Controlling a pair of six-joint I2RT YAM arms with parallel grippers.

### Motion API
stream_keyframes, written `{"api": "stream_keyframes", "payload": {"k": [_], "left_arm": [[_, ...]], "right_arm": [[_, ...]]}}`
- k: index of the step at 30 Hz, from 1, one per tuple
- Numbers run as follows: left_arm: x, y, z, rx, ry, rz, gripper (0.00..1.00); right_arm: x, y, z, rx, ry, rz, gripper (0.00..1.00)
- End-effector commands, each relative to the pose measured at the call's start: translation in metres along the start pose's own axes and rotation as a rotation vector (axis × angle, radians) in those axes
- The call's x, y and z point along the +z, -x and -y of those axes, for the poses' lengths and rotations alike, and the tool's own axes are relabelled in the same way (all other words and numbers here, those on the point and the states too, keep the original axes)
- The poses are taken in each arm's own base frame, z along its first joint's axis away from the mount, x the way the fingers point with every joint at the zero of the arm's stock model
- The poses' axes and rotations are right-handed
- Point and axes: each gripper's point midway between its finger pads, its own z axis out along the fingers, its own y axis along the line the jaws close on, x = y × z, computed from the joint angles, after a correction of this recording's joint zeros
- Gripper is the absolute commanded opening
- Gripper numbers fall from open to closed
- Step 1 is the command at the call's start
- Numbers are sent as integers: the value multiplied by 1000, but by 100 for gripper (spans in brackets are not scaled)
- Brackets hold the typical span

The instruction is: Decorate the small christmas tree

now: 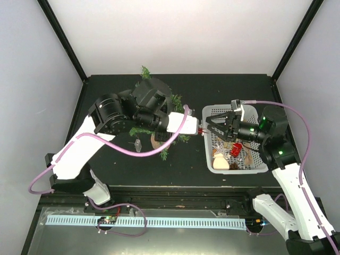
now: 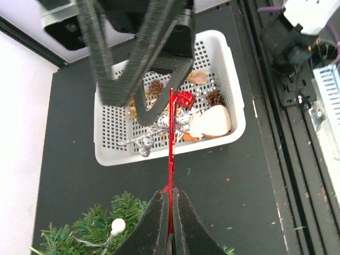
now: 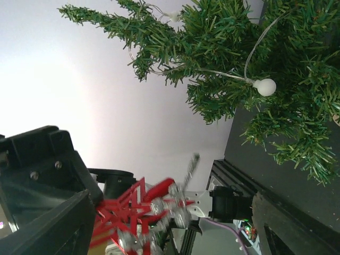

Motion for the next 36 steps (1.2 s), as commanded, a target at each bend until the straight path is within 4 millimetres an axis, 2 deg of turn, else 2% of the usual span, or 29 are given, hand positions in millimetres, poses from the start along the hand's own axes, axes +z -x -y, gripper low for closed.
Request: {"api": "stream_keyframes", "payload": {"k": [1, 8, 14, 20, 31, 36], "left_arm": [[-2, 1, -2, 131, 109, -49, 2], [10, 6, 9, 242, 152, -108, 2], [13, 8, 9, 269, 166, -114, 2], [16, 8, 8, 272, 172, -122, 2], [19, 9, 12, 270, 157, -115, 1], [20, 9, 16, 274, 143, -117, 2]], "right_arm": [[0, -1, -12, 6, 25, -26, 82], [2, -6, 1, 32, 6, -46, 81], [1, -17, 15, 49, -16, -73, 79], [-1, -24, 17, 64, -3, -81, 75], [4, -13, 17, 71, 3, -66, 50], [7, -7, 19, 78, -2, -51, 33]]}}
